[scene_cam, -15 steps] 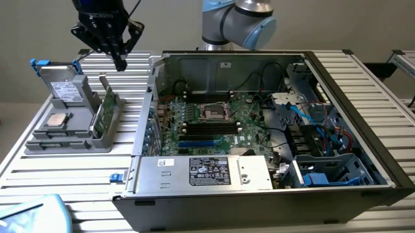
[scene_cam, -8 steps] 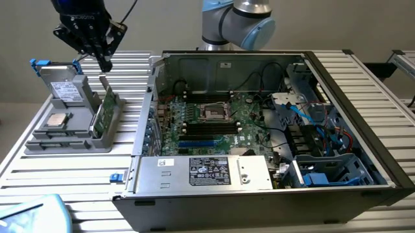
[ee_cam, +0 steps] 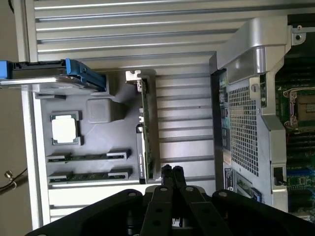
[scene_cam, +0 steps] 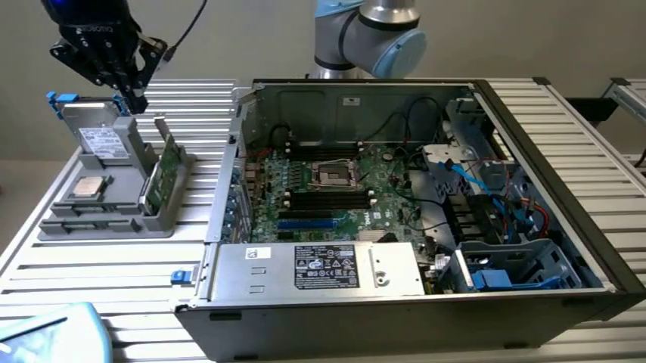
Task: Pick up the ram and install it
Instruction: 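Reach for the ram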
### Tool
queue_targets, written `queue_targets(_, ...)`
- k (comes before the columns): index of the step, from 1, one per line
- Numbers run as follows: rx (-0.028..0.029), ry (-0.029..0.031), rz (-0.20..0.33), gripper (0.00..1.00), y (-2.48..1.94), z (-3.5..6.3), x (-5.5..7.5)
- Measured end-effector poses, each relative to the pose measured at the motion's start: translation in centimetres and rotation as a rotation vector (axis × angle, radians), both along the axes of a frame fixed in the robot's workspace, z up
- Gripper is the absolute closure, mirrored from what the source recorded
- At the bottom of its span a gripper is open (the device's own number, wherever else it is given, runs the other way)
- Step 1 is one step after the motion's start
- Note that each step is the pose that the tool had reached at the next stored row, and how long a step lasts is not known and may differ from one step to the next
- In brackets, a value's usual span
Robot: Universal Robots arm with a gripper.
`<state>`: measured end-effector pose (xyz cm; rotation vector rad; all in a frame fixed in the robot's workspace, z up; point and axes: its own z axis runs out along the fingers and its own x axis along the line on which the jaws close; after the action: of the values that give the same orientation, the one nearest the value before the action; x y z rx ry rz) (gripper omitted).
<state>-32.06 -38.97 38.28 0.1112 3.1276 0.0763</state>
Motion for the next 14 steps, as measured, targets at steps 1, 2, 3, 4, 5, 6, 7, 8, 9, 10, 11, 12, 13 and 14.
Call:
queue_targets(1, 0.0001, 0.0030, 0.000, 0.89, 0.01, -0.03, -0.4)
queue_targets(2, 0.0002, 0.0059, 0.000, 0.89, 0.02, -0.05, -0.9)
queue_targets(3, 0.0004, 0.0101, 0.000, 0.89, 0.02, -0.08, -1.4)
queue_targets(4, 0.0005, 0.0146, 0.000, 0.89, 0.02, -0.11, -1.8)
queue_targets(5, 0.0006, 0.0188, 0.000, 0.89, 0.03, -0.14, -2.3)
queue_targets(6, 0.0007, 0.0242, 0.000, 0.89, 0.03, -0.19, -2.7)
queue_targets(7, 0.0008, 0.0299, 0.000, 0.89, 0.03, -0.23, -3.2)
queue_targets(8, 0.0009, 0.0357, 0.000, 0.89, 0.03, -0.27, -3.6)
queue_targets(9, 0.0011, 0.0412, 0.000, 0.89, 0.03, -0.32, -4.1)
queue_targets(10, 0.0010, 0.0453, 0.000, 0.89, 0.03, -0.39, -4.5)
queue_targets(11, 0.0011, 0.0476, 0.000, 0.89, 0.01, -0.46, -4.8)
queue_targets(12, 0.0010, 0.0497, 0.001, 0.89, -0.04, -0.54, -5.1)
queue_targets(13, 0.0011, 0.0518, 0.001, 0.89, -0.10, -0.64, -5.4)
queue_targets(14, 0.0010, 0.0539, 0.001, 0.89, -0.15, -0.73, -5.6)
